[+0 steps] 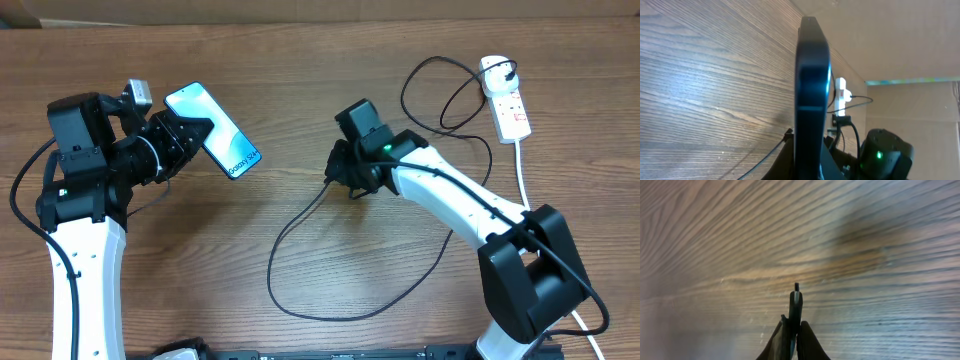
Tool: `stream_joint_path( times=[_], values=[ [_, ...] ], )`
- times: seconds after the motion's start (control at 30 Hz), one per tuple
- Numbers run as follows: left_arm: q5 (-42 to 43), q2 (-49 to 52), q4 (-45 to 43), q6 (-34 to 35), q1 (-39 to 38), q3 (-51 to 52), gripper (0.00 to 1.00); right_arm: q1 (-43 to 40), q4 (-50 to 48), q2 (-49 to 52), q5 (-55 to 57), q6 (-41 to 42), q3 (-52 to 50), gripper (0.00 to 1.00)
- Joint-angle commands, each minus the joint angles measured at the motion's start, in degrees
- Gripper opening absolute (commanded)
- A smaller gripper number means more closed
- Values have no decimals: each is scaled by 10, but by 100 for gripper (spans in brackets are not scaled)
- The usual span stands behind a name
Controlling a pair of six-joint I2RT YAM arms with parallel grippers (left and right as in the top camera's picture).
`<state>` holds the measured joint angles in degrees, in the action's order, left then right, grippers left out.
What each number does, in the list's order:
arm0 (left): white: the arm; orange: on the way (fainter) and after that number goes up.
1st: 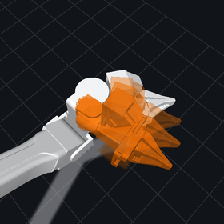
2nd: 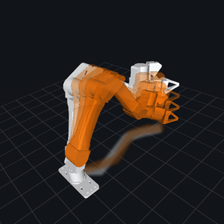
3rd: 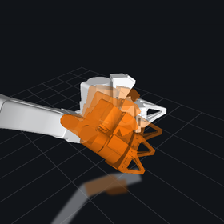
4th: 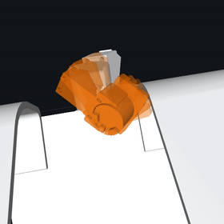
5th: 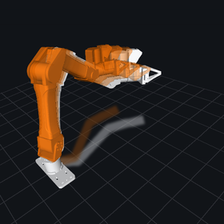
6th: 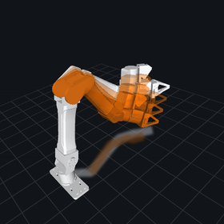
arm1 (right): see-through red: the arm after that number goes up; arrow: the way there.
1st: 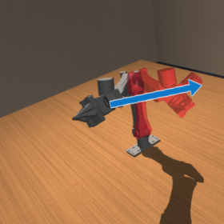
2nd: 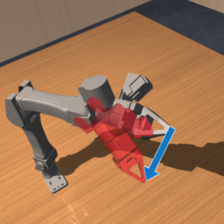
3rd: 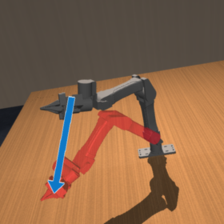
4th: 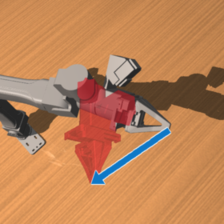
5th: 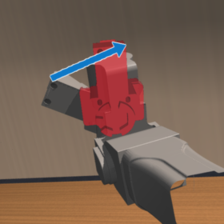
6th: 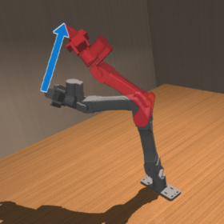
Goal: Plug charger to phone and switch on socket
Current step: 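Close the right gripper on the USB-C plug and lift it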
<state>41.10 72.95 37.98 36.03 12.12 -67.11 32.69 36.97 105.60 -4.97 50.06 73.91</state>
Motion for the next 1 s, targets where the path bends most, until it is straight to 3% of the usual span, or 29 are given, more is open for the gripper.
stream_joint_path(
  times=[0.0,0.5,0.73,0.97],
  values=[
    [-8,-3,-2,-5,2,-5,4,21,-2,8,128,57,-9,4],
    [-9,-3,10,-14,2,-5,4,20,-32,88,140,72,-15,4],
    [-9,-3,10,-14,2,-5,4,19,-54,88,116,67,-15,25],
    [-9,-3,12,-14,2,-5,4,-24,-45,85,-16,39,-1,26]
  ],
)
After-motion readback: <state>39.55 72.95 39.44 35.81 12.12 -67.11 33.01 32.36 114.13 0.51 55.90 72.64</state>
